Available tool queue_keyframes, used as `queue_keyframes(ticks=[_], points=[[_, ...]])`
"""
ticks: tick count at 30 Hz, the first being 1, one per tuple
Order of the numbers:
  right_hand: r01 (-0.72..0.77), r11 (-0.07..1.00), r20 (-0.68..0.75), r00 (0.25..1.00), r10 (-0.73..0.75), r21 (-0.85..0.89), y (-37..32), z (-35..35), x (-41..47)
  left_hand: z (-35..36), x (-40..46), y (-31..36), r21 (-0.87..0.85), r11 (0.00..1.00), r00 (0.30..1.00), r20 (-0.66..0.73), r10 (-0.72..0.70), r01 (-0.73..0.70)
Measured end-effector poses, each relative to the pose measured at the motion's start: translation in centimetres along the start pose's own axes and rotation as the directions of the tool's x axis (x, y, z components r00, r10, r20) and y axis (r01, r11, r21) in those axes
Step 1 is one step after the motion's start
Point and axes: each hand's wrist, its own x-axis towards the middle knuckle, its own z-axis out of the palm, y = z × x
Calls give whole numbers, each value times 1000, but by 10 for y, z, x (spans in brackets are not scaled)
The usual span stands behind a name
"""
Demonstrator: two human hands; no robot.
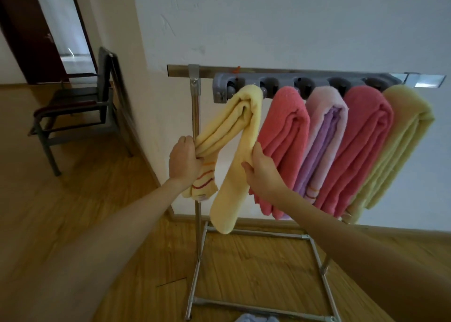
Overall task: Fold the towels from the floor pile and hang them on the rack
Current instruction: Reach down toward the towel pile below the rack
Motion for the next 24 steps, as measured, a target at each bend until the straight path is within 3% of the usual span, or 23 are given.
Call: queue_keyframes(ticks=[7, 10, 18, 24], points=[[-104, 984, 22, 994, 109, -144, 16, 17, 30, 6, 1, -3, 73, 994, 996, 27, 79, -81], [-165, 979, -2, 986, 166, -119, 29, 16, 33, 20, -7, 4, 49, 996, 996, 47, 77, -79], [-105, 994, -12, 994, 105, -16, 50, 12, 15, 62, -43, 33, -108, 994, 997, 69, 42, -34], [-124, 992, 29, 992, 125, -13, 84, 29, -28, 96, -109, 17, -278, 958, 942, 333, 28, 70]])
